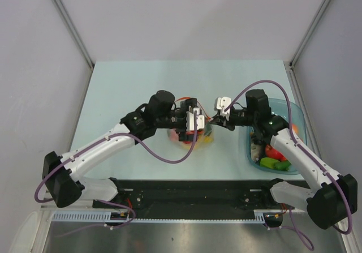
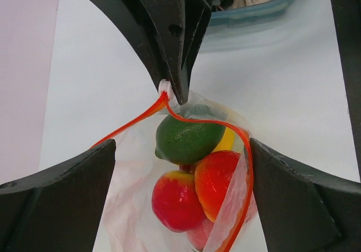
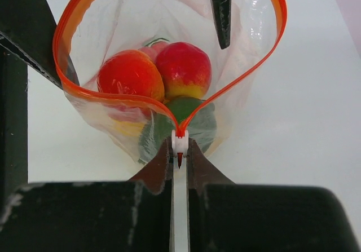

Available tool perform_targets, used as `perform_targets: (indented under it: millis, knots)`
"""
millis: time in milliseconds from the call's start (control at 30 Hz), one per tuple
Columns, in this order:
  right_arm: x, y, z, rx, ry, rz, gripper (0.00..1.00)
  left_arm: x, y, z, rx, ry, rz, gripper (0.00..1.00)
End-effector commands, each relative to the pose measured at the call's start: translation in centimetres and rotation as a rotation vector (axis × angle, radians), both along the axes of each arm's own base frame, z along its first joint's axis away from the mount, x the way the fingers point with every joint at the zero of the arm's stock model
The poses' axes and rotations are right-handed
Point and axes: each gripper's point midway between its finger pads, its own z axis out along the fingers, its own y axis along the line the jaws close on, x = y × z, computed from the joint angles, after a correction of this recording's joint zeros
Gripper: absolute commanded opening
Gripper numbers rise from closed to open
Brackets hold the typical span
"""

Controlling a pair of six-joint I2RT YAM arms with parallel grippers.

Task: Place the food in the zip-top bag and seal the zipper
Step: Zip the zipper food storage bag at the center of the board.

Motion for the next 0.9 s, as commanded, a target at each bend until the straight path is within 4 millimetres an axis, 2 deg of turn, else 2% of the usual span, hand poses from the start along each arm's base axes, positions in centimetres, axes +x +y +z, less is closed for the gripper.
perform_targets:
  millis: [0,33,100,133,267,333,433,467,533,567,633,667,700,767,800,867]
  knots:
    - [0.6,0.3,1.7,0.011,-0.03,-0.025,0.0,-0.7,-0.6,2.5,-0.064,-0.056,-0.056,1.0]
    - [0.8,0.3,1.7,0.011,-0.032,-0.036,0.0,-1.2,-0.3,3.0,-0.07,-0.064,-0.068,1.0]
    - [1.2,0.2,1.7,0.013,-0.026,-0.058,0.0,-1.8,0.5,2.4,-0.039,-0.068,-0.08,1.0]
    - [1.2,0.2,1.8,0.015,-0.028,-0.062,0.0,-2.3,1.1,3.1,-0.049,-0.081,-0.087,1.0]
    - [1.2,0.3,2.0,0.018,-0.026,-0.074,0.0,-3.5,2.3,3.6,-0.059,-0.103,-0.096,1.0]
    - [1.1,0.4,2.0,0.021,-0.024,-0.076,0.0,-3.9,2.4,3.6,-0.072,-0.101,-0.111,1.0]
    - [1.2,0.6,2.1,0.022,-0.026,-0.077,0.0,-3.9,1.1,3.7,-0.115,-0.078,-0.116,1.0]
    - [1.2,0.6,2.0,0.022,-0.023,-0.079,0.0,-3.4,0.3,4.4,-0.151,-0.094,-0.107,1.0]
    - [1.2,0.5,2.3,0.026,-0.026,-0.085,0.0,-3.1,-1.1,4.0,-0.162,-0.065,-0.11,1.0]
    - [1.1,0.5,2.3,0.024,-0.027,-0.088,0.0,-2.8,-1.7,4.5,-0.185,-0.082,-0.112,1.0]
    - [0.9,0.4,2.4,0.024,-0.027,-0.088,0.0,-2.7,-2.6,3.5,-0.177,-0.067,-0.12,1.0]
    - [0.9,0.3,2.3,0.019,-0.031,-0.085,0.0,-2.4,-3.0,3.8,-0.198,-0.084,-0.12,1.0]
    - [0.6,0.4,2.2,0.018,-0.027,-0.07,0.0,-2.2,-3.1,2.7,-0.189,-0.071,-0.114,1.0]
    - [0.2,0.4,2.2,0.016,-0.03,-0.05,0.0,-1.4,-3.3,2.1,-0.189,-0.101,-0.096,1.0]
    - [0.0,0.5,2.2,0.016,-0.037,-0.031,0.0,-1.1,-3.2,1.1,-0.165,-0.116,-0.092,1.0]
    - [-0.3,0.6,2.3,0.015,-0.041,-0.014,0.0,0.4,-3.5,1.4,-0.182,-0.163,-0.057,0.96]
